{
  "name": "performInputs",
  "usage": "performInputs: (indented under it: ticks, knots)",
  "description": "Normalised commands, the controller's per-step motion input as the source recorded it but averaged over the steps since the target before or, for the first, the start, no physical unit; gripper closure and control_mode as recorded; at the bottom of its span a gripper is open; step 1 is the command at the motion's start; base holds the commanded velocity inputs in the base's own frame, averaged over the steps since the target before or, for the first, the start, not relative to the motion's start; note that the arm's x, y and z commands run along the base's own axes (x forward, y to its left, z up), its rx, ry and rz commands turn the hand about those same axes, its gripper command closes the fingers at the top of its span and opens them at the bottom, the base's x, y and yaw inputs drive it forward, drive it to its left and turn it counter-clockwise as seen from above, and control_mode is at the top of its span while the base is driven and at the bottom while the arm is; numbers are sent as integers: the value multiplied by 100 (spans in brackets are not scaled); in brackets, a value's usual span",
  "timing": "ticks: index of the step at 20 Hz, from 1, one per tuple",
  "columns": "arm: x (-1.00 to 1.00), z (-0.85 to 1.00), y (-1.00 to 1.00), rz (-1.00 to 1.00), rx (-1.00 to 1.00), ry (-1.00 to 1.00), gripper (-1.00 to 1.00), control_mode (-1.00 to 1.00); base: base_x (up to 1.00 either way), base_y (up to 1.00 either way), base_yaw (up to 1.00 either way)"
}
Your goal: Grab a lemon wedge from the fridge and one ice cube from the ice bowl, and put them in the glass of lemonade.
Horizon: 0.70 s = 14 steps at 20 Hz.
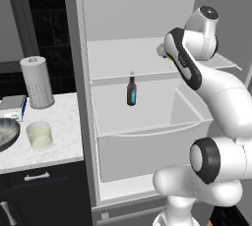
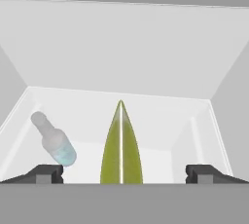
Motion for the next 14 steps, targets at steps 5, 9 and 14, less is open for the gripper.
performInputs:
  ticks: [5,9,14]
  knots:
    - [0,-26,0,0,0,3,-100,-100,0,0,0]
    - [0,-25,0,0,0,4,-100,-100,0,0,0]
    - [2,-1,0,0,0,4,-100,-100,0,0,0]
